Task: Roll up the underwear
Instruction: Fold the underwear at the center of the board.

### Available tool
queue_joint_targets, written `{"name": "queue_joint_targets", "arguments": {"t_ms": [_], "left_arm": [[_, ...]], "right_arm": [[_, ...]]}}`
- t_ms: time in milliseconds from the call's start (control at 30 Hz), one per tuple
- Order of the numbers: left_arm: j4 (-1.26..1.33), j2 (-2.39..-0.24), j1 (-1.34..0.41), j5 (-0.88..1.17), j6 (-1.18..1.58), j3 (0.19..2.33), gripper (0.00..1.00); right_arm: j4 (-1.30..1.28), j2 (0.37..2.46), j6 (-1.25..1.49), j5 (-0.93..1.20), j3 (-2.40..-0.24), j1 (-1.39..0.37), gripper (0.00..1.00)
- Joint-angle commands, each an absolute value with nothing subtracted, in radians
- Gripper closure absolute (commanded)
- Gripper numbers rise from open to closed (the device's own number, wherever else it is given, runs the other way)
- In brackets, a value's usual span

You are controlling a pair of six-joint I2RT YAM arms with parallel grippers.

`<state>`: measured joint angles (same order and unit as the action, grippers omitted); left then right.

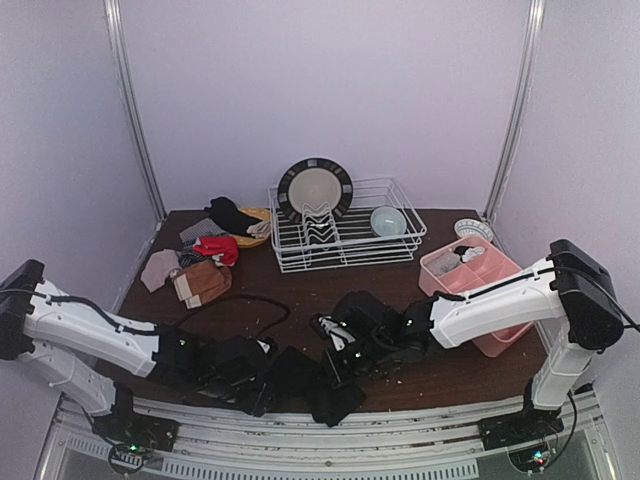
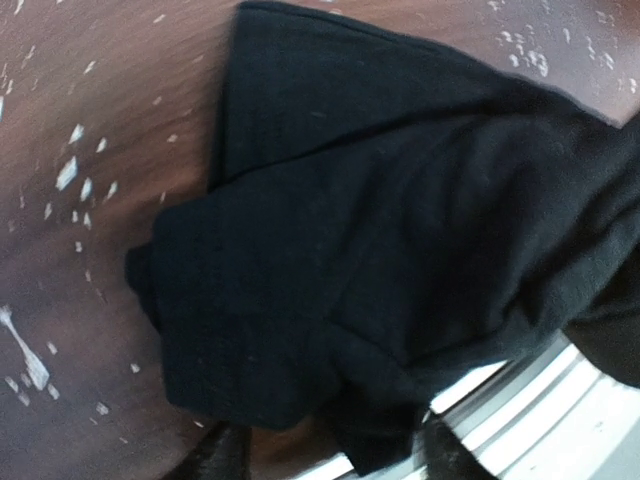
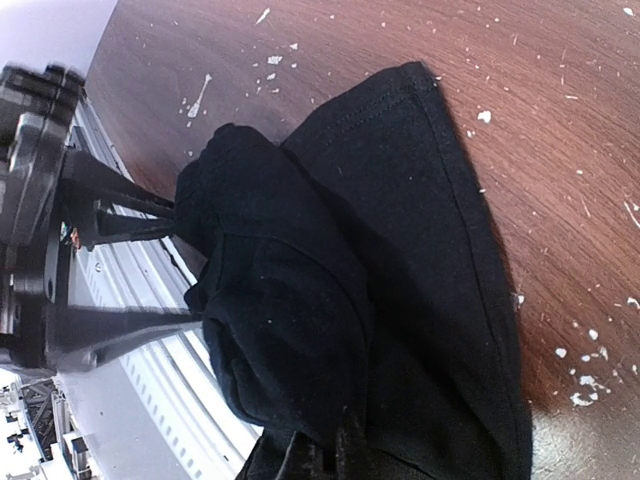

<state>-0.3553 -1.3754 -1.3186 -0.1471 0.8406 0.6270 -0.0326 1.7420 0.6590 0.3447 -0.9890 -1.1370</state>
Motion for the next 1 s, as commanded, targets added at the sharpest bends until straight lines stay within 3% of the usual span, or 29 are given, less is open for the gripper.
{"name": "queue_joint_targets", "arguments": {"t_ms": [0,133,200,233,333,367,467,567,667,767,867,900,967], "left_arm": [[-0.376,-1.401,-1.322,-0.191,0.765,0.672,0.64],[-0.373,-1.424,-1.322,-0.189,0.722,0.693,0.82],[-0.383,-1.427,-1.322,-0.193,0.709,0.703,0.85],[-0.396,-1.423,-1.322,-0.192,0.710,0.709,0.80],[-0.409,-1.393,-1.322,-0.157,0.717,0.697,0.34],[-0.408,-1.378,-1.322,-0.145,0.724,0.682,0.26],[-0.384,-1.348,-1.322,-0.122,0.730,0.636,0.18],[-0.374,-1.389,-1.322,-0.112,0.713,0.647,0.18],[-0.409,-1.482,-1.322,-0.128,0.693,0.700,0.31],[-0.436,-1.532,-1.321,-0.164,0.690,0.735,0.65],[-0.448,-1.488,-1.322,-0.194,0.698,0.737,0.92],[-0.452,-1.465,-1.321,-0.201,0.699,0.734,1.00],[-0.474,-1.413,-1.321,-0.219,0.703,0.731,1.00]], "right_arm": [[-0.056,1.721,0.646,0.324,-1.002,-1.156,1.00],[-0.071,1.721,0.637,0.311,-1.017,-1.176,1.00],[-0.087,1.720,0.629,0.293,-1.025,-1.188,1.00],[-0.091,1.718,0.628,0.287,-1.025,-1.190,1.00],[-0.101,1.711,0.625,0.276,-1.028,-1.193,1.00],[-0.104,1.710,0.622,0.274,-1.030,-1.195,1.00],[-0.116,1.711,0.612,0.263,-1.042,-1.207,1.00],[-0.124,1.716,0.604,0.251,-1.054,-1.223,1.00],[-0.129,1.718,0.605,0.240,-1.058,-1.235,1.00],[-0.161,1.712,0.593,0.217,-1.060,-1.253,1.00],[-0.195,1.692,0.578,0.179,-1.053,-1.274,0.99],[-0.205,1.681,0.575,0.163,-1.050,-1.282,0.89],[-0.224,1.657,0.568,0.120,-1.043,-1.299,0.71]]}}
